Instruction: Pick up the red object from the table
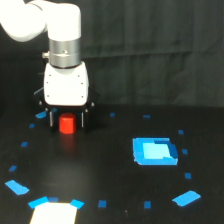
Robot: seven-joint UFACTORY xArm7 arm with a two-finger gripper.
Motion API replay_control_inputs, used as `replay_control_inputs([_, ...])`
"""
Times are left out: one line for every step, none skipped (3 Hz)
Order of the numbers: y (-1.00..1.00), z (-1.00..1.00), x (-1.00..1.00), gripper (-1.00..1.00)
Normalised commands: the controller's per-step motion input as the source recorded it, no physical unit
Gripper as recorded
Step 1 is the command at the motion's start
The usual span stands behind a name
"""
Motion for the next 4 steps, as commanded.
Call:
replay_control_inputs([-0.29,0.05,0.08,-1.0])
replay_control_inputs([0.21,-0.54,0.07,-1.0])
replay_control_inputs([0.29,0.01,0.16,-0.65])
replay_control_inputs([-0.43,1.0,0.26,-1.0])
